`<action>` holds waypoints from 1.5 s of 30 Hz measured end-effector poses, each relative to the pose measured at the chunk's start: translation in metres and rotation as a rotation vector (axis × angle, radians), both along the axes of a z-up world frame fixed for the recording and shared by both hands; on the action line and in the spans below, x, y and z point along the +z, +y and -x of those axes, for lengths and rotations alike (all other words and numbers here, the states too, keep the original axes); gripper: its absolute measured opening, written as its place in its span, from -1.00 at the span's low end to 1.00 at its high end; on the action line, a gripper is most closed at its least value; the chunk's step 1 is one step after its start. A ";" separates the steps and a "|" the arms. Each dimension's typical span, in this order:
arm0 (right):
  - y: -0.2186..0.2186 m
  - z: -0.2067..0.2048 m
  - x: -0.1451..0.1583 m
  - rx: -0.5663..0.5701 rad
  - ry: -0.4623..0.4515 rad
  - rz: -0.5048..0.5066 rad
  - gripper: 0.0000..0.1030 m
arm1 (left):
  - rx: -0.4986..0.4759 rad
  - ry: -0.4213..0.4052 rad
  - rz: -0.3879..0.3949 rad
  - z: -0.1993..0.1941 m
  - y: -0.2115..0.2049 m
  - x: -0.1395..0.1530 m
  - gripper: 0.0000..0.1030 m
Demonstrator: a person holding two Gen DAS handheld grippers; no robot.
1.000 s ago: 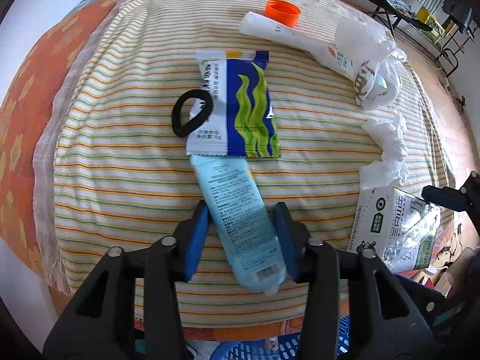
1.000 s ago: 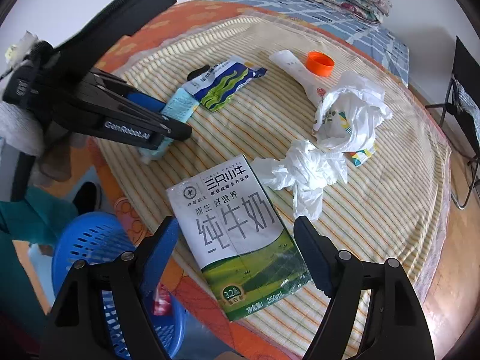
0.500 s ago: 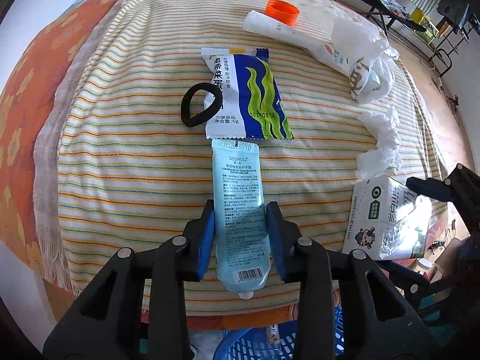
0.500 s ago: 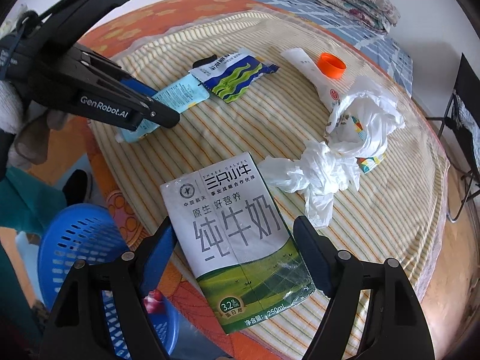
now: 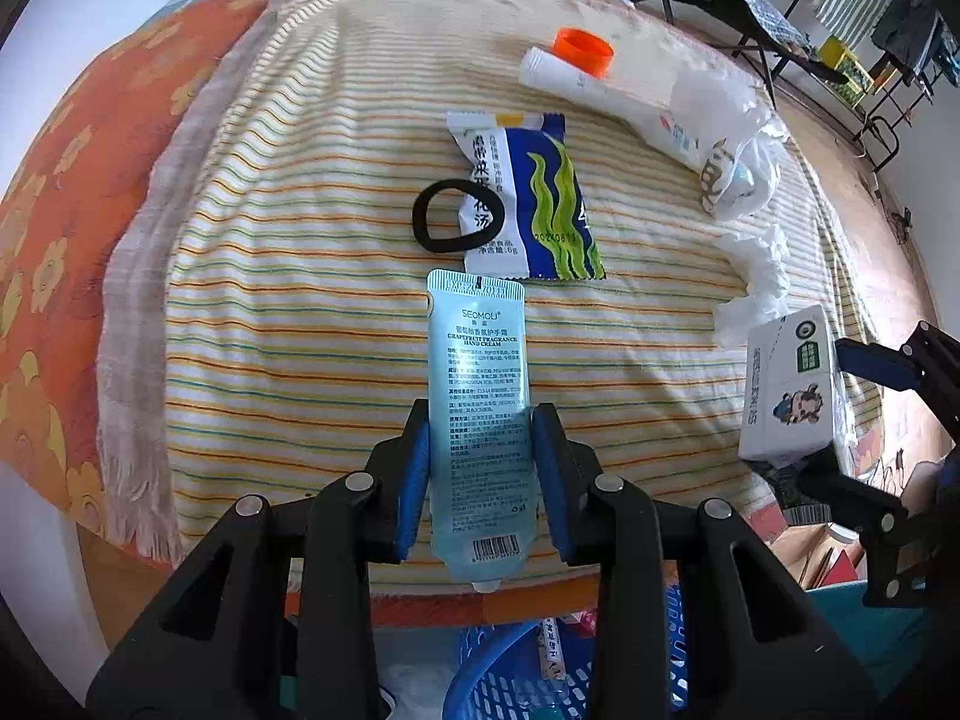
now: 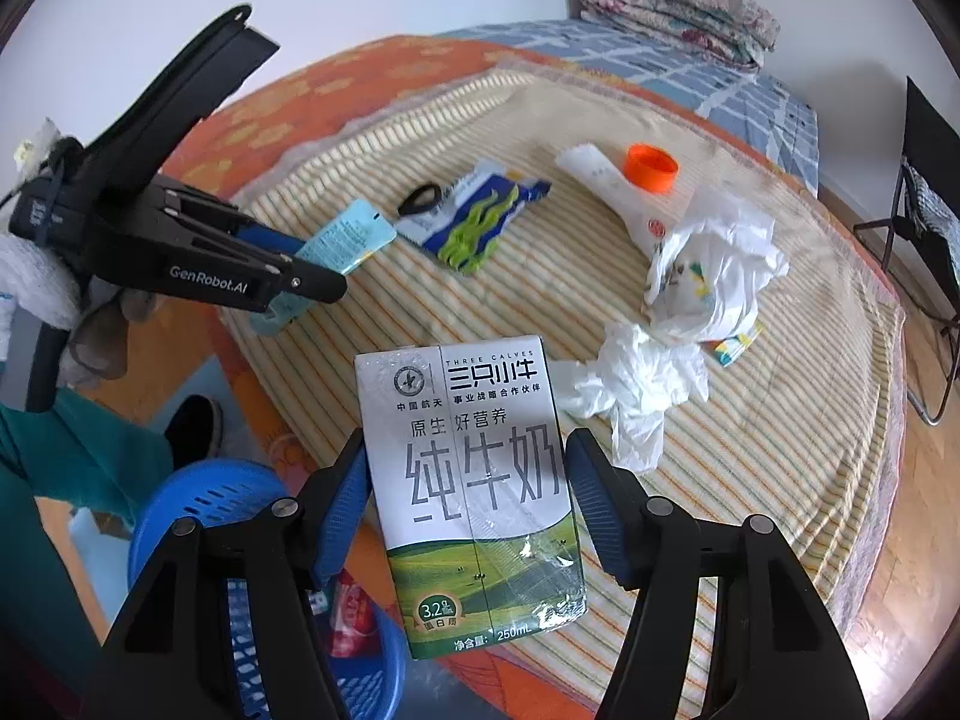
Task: Collect trash
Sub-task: 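Carry the tube with the left tool while the right tool carries the milk carton to the basket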
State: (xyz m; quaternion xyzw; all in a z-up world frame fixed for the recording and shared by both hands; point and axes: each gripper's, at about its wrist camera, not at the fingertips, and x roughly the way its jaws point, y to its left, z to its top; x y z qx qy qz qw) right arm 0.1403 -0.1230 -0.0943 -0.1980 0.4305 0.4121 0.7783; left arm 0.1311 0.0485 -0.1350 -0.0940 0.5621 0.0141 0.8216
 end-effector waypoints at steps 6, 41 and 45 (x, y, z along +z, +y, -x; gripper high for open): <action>-0.006 -0.005 0.011 -0.041 -0.009 -0.040 0.24 | 0.013 -0.026 0.015 0.012 0.008 0.016 -0.36; -0.060 0.135 0.013 -0.092 0.065 -0.234 0.25 | -0.130 -0.034 0.114 0.149 -0.048 0.011 -0.36; -0.055 0.149 0.002 -0.064 0.088 -0.217 0.25 | -0.146 -0.010 0.108 0.160 -0.059 -0.002 -0.36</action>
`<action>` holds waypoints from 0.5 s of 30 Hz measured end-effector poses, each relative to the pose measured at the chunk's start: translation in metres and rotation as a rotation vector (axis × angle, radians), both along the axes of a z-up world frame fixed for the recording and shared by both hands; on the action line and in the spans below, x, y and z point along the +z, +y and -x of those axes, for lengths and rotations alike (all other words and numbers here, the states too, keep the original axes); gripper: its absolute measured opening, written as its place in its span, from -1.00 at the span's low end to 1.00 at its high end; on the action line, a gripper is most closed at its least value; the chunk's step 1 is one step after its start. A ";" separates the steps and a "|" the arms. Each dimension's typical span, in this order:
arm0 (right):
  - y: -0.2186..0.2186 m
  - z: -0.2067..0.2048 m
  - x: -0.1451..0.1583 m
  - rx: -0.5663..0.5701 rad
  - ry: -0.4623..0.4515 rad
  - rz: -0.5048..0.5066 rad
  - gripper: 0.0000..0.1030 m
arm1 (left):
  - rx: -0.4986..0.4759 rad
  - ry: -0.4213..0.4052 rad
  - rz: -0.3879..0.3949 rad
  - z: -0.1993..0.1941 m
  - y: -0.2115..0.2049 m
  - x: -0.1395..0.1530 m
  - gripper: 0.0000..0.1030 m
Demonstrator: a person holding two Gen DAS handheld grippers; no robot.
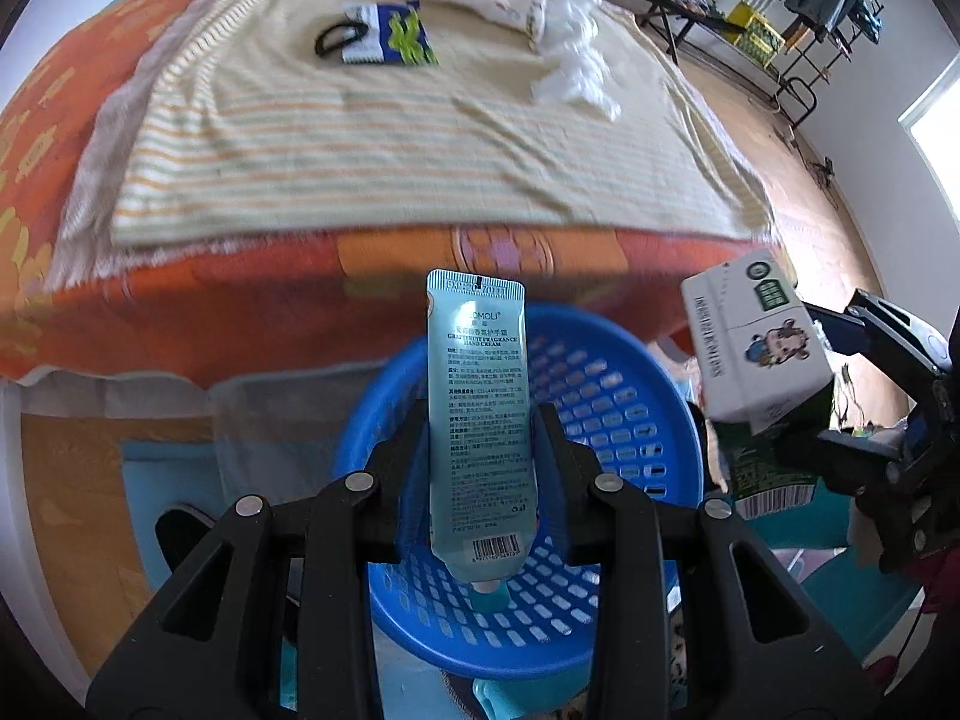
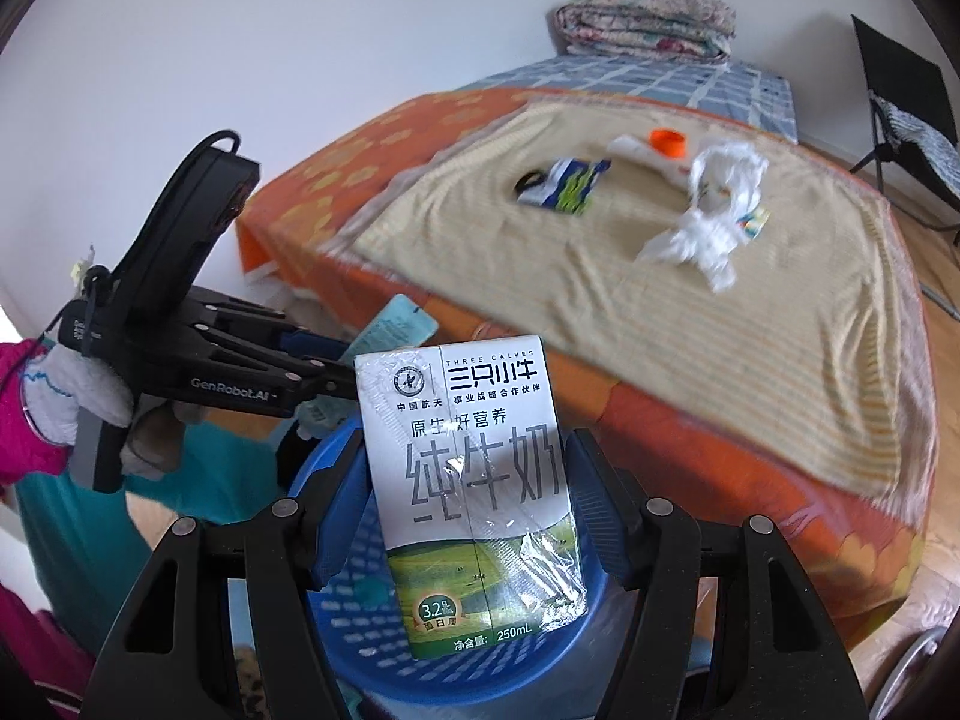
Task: Collect trash
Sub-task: 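Carry the tube with the left tool while the right tool carries the milk carton to the basket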
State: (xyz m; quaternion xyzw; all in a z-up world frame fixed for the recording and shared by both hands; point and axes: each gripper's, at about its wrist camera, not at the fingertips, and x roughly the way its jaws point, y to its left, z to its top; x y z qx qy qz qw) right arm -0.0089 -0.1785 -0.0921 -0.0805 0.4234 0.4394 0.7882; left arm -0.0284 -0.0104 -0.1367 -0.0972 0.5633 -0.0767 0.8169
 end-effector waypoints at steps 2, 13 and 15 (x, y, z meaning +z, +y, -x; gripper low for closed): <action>0.002 0.006 -0.005 0.014 0.007 0.011 0.25 | -0.003 0.009 -0.004 0.004 -0.002 -0.006 -0.36; 0.010 0.021 -0.040 0.043 0.083 0.083 0.25 | -0.011 0.085 -0.028 0.018 -0.012 -0.039 -0.36; 0.011 0.022 -0.046 0.046 0.098 0.095 0.25 | -0.011 0.096 -0.028 0.020 -0.013 -0.043 -0.36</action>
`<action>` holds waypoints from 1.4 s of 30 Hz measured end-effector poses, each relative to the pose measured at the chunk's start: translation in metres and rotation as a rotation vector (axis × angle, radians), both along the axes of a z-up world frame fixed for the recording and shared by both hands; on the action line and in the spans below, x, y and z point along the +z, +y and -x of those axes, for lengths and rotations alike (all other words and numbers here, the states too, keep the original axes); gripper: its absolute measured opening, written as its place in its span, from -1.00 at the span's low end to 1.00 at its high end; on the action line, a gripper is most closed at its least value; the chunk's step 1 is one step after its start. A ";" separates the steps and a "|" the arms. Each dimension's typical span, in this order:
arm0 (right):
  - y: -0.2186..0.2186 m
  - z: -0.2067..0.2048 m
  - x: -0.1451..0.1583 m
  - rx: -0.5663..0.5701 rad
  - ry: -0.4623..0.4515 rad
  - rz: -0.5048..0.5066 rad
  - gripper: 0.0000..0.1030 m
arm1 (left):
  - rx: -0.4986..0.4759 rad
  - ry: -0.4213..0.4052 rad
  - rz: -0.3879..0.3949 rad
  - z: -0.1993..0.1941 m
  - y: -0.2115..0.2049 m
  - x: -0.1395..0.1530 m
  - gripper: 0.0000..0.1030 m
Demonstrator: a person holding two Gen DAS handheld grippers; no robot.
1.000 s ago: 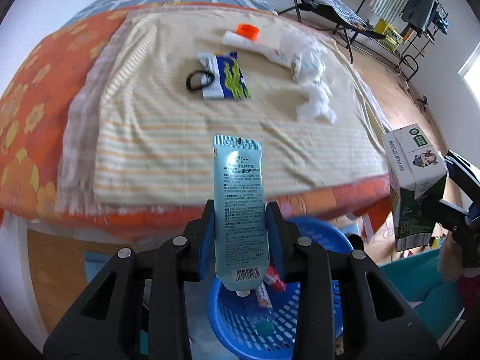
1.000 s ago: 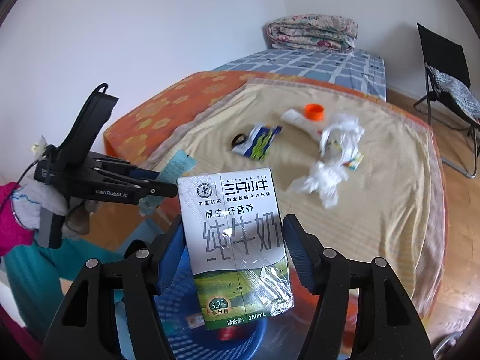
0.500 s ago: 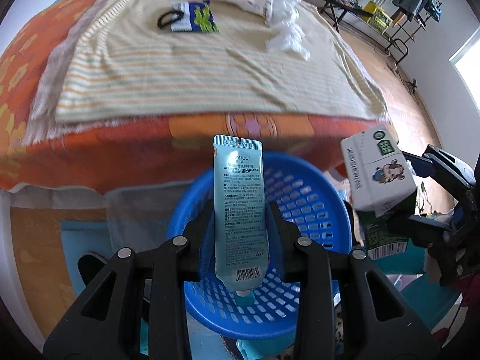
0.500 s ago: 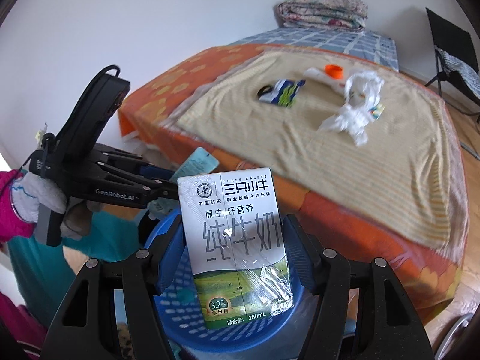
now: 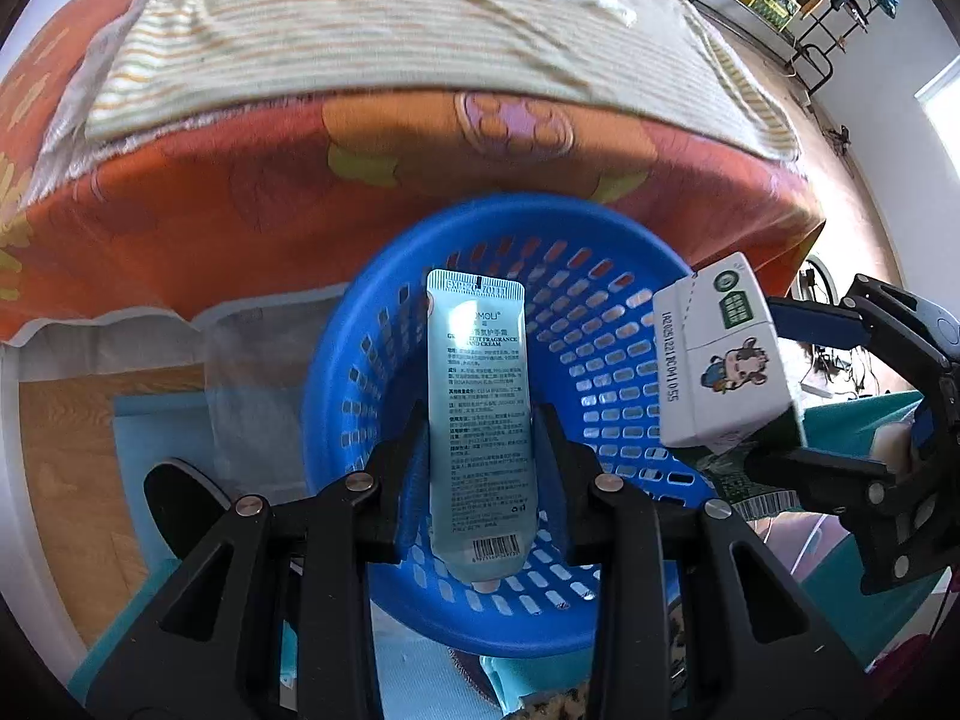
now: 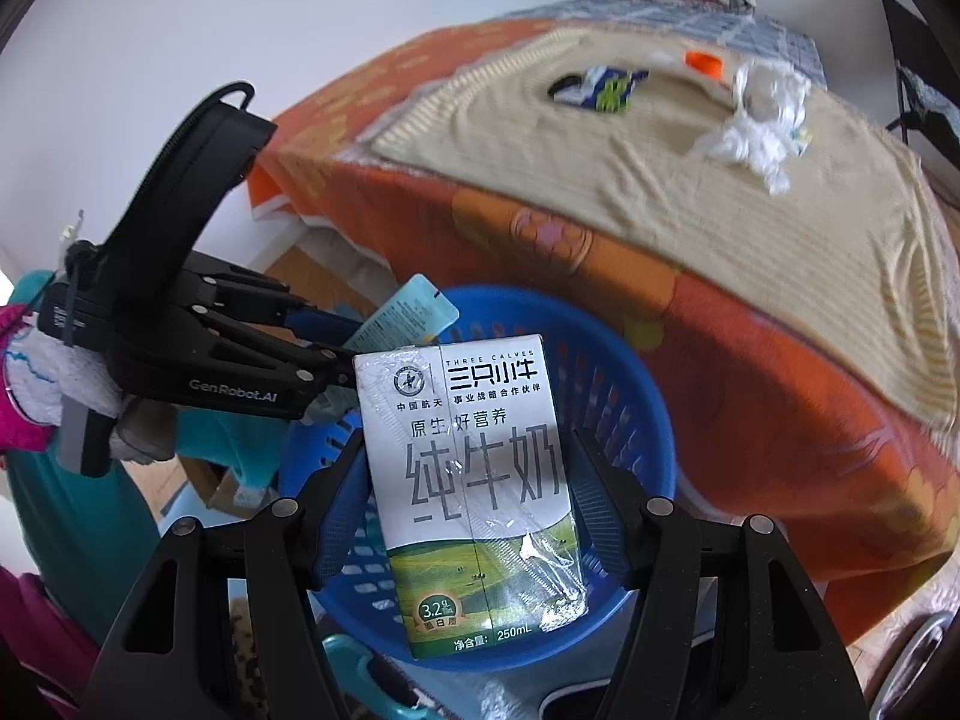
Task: Collect trash
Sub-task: 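Carry the tube with the left tool while the right tool carries the milk carton to the basket, then open the left tool over the basket while the right tool releases the milk carton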
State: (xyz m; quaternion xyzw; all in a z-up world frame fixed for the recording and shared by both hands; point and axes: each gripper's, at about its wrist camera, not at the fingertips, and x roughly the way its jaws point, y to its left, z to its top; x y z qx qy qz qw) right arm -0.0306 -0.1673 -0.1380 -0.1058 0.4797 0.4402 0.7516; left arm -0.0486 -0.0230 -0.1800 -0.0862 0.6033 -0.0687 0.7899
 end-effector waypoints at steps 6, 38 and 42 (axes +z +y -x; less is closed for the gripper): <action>0.002 0.003 -0.013 0.008 0.023 0.032 0.25 | -0.007 0.013 -0.011 0.006 -0.002 -0.005 -0.36; 0.000 -0.001 -0.019 -0.029 0.068 0.081 0.28 | 0.010 0.011 -0.022 0.003 -0.001 -0.004 0.02; -0.002 -0.006 -0.013 -0.048 0.058 0.069 0.28 | 0.016 0.001 -0.020 -0.003 -0.001 0.002 0.02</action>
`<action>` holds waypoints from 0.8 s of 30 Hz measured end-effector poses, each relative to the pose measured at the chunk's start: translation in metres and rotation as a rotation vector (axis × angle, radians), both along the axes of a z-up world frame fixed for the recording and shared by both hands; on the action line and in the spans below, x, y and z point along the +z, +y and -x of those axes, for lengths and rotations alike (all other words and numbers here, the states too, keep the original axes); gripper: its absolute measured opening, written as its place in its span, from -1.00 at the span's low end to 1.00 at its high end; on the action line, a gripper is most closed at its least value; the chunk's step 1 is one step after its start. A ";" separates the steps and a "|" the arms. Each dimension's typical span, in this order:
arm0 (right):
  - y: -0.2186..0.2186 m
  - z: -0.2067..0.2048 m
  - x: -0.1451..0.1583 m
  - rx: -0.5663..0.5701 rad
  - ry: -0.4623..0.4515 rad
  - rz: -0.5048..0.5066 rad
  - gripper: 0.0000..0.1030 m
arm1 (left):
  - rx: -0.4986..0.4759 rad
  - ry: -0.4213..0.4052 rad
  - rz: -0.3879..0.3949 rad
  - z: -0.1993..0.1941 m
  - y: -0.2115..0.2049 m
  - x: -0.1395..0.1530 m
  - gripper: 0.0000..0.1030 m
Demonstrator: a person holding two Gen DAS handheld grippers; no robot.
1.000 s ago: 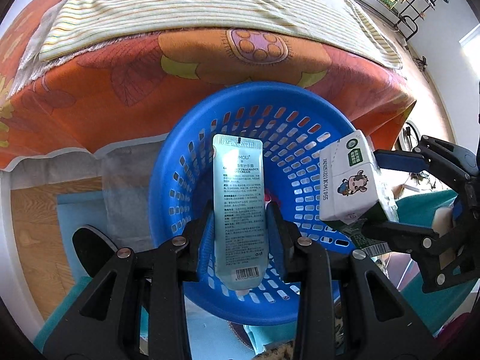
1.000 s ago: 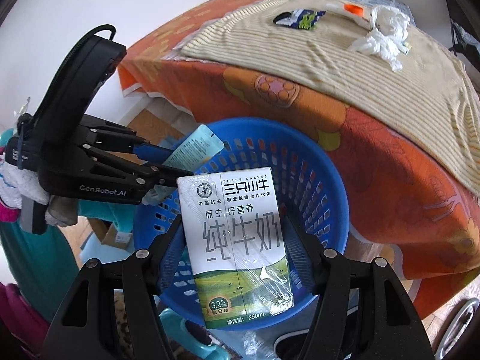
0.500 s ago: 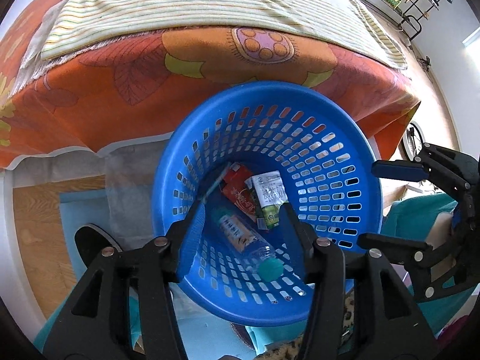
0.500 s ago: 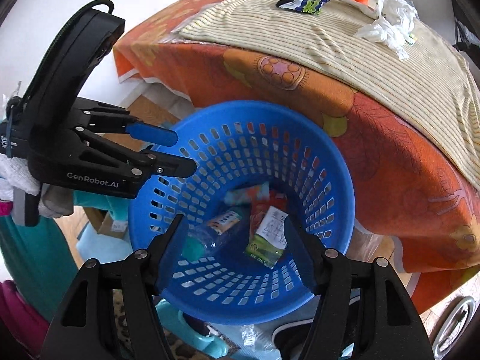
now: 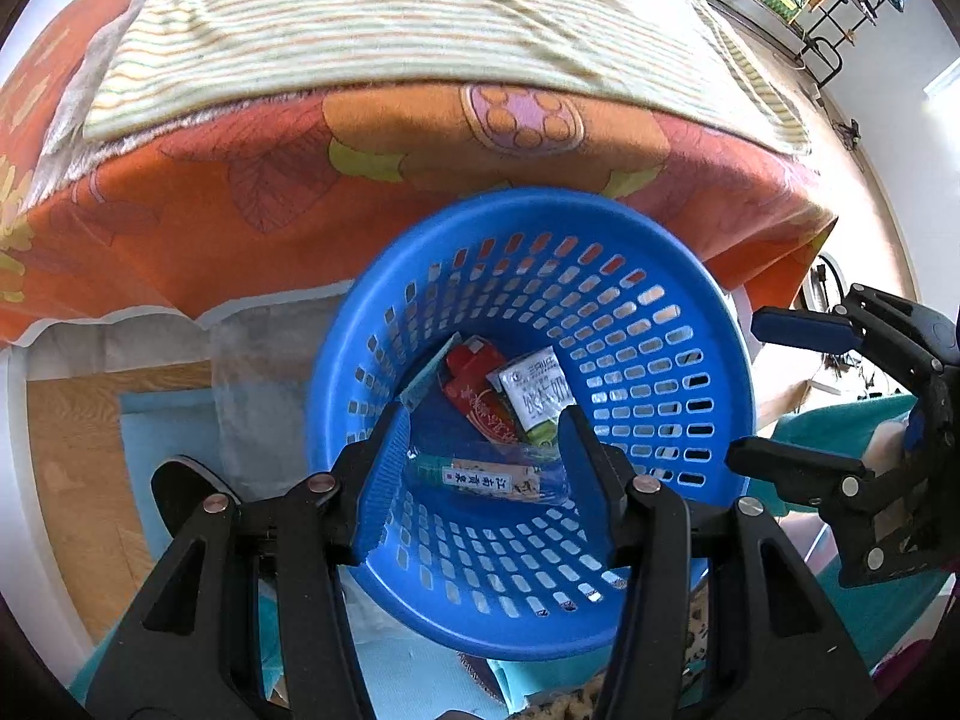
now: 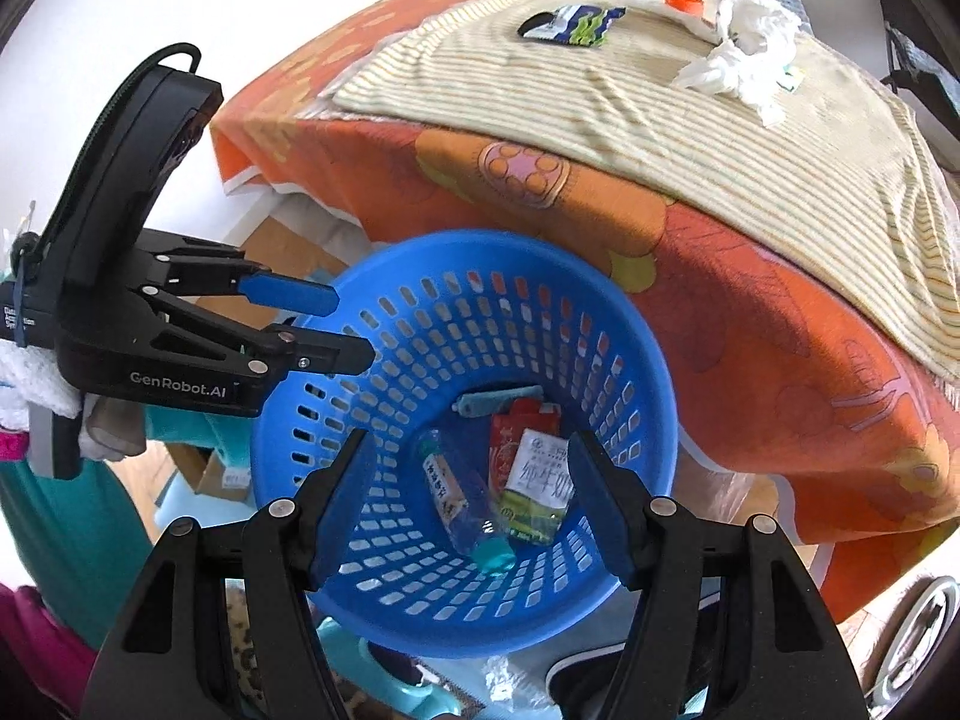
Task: Collect trash
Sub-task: 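Open the left tool over the basket while the right tool releases the milk carton, then move the left tool to the black hair tie while the right tool approaches the tissues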
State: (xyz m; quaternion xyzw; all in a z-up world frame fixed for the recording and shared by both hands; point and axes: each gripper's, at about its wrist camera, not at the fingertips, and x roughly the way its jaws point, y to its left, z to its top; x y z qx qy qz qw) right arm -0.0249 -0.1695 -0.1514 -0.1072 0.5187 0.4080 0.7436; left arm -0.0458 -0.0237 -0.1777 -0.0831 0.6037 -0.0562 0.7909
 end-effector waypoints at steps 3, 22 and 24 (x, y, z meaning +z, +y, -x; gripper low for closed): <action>-0.003 -0.005 0.005 -0.022 -0.006 -0.010 0.28 | 0.013 -0.012 0.008 -0.006 0.004 0.007 0.02; -0.014 -0.065 0.045 -0.154 -0.036 -0.086 0.28 | 0.093 -0.097 0.015 -0.067 0.036 0.057 0.02; -0.015 -0.072 0.048 -0.163 -0.046 -0.089 0.28 | 0.101 -0.107 0.007 -0.076 0.040 0.062 0.02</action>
